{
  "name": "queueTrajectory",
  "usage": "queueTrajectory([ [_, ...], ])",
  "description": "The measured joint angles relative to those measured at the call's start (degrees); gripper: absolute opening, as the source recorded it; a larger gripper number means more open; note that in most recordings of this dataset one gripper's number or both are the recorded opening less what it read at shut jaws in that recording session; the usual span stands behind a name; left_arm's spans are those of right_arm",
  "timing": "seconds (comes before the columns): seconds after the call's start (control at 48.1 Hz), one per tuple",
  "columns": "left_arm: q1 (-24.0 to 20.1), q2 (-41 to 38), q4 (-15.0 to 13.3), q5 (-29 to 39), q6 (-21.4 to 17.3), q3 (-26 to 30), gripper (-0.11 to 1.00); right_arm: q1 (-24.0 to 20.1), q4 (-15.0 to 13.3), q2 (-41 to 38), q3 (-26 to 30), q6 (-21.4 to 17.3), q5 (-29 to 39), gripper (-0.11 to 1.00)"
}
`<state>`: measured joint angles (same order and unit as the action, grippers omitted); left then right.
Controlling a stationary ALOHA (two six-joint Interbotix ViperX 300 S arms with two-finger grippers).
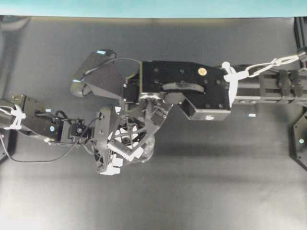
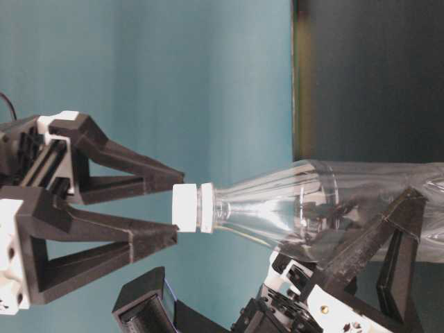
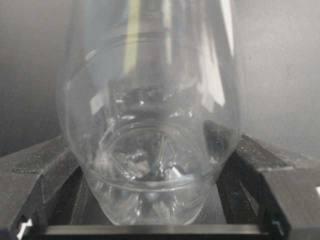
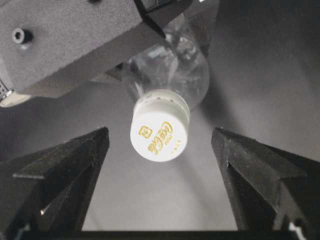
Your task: Open the bottle cap by holding the bottle with the left arm and twisting the cap with the right arm.
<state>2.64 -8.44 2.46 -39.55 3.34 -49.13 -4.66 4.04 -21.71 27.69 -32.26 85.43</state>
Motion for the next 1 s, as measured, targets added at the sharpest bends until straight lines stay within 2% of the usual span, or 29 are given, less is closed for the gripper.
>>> queueTrajectory([
  [0.166, 0.0, 0.0, 0.0, 0.0, 0.0, 0.0, 0.8, 0.0, 0.0, 0.88, -2.81, 0.0, -2.37, 0.72],
  [0.229, 0.0, 0.0, 0.0, 0.0, 0.0, 0.0, 0.8, 0.0, 0.0, 1.14, -3.25, 0.09, -2.55, 0.63],
  [0.354, -0.09, 0.0, 0.0, 0.0, 0.09, 0.0, 0.8, 0.0, 0.0, 1.23, -3.34, 0.88, -2.64, 0.37],
  [0.52, 0.0, 0.0, 0.0, 0.0, 0.18, 0.0, 0.8, 0.0, 0.0, 1.23, -3.43, 3.43, -2.72, 0.36],
  [0.686, 0.0, 0.0, 0.0, 0.0, 0.0, 0.0, 0.8, 0.0, 0.26, 1.23, -3.34, 12.66, -2.55, 0.36],
  [0.874, 0.0, 0.0, 0.0, 0.0, 0.0, 0.0, 0.8, 0.09, 0.53, 1.05, -2.99, 28.21, -2.11, 0.36],
  [0.999, 0.09, 0.0, 0.0, 0.0, 0.0, 0.0, 0.8, 0.0, 0.62, 0.88, -2.55, 37.18, -2.02, 0.36],
])
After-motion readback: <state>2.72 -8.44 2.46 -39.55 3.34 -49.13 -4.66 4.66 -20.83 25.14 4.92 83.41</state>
